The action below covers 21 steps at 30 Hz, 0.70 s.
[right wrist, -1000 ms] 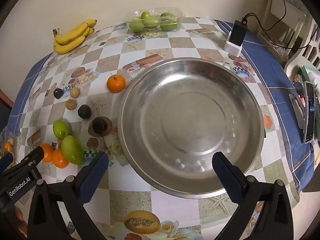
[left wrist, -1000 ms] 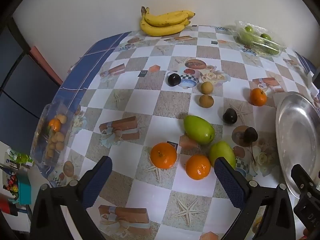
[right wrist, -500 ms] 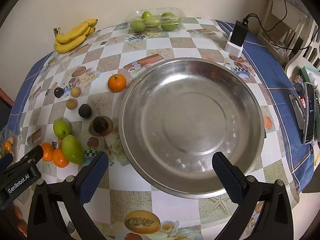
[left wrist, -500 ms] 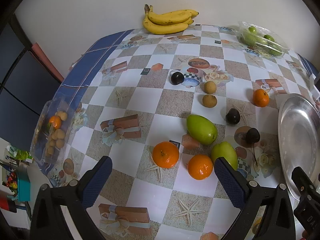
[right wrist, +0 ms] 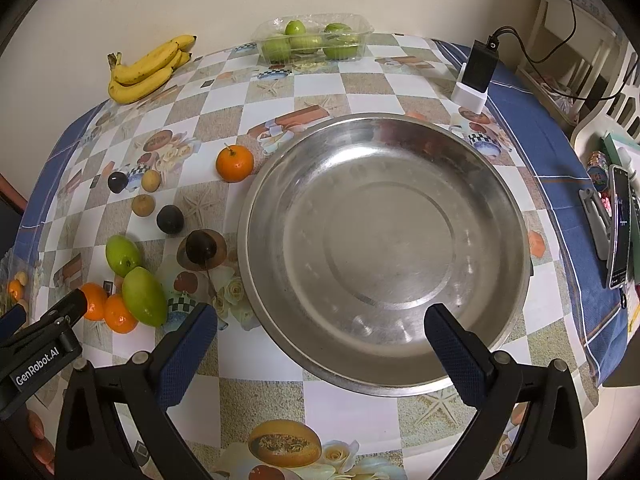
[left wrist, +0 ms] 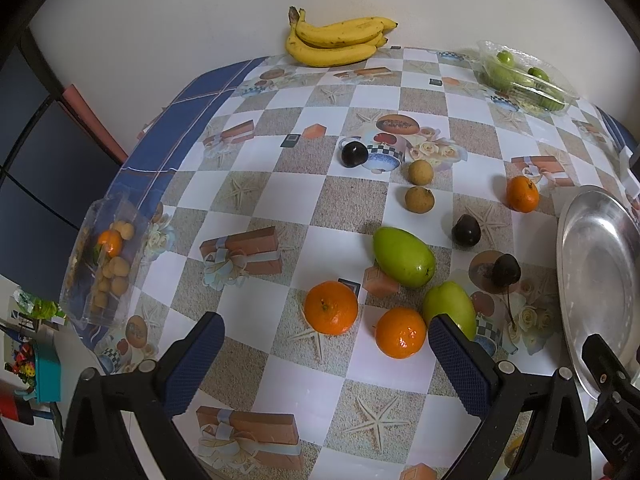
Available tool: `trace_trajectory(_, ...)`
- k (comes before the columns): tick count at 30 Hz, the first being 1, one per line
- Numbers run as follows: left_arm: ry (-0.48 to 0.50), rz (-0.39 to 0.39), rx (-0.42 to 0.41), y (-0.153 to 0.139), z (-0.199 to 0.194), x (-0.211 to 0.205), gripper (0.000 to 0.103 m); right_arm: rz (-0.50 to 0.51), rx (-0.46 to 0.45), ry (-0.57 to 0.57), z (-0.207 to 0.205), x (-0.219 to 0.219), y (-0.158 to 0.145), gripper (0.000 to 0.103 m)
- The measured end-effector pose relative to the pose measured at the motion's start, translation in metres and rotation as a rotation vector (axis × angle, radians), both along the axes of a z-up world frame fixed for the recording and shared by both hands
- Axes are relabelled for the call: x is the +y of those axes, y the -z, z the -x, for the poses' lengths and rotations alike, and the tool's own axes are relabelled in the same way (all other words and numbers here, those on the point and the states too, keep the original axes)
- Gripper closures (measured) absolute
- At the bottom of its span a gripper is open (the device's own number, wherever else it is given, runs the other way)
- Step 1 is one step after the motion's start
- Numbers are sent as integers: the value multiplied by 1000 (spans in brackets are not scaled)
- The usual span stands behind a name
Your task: Organize fruits
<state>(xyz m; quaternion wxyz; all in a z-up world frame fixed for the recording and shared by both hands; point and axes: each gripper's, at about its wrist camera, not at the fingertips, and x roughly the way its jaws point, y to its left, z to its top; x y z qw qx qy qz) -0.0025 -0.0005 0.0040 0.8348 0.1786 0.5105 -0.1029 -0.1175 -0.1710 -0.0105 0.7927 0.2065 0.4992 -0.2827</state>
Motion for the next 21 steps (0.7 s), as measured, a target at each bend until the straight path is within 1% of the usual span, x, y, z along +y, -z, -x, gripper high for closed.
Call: trace_trajectory(21, 1, 0, 1, 0, 0, 0, 0, 2, 5, -2, -1, 1, 0, 0)
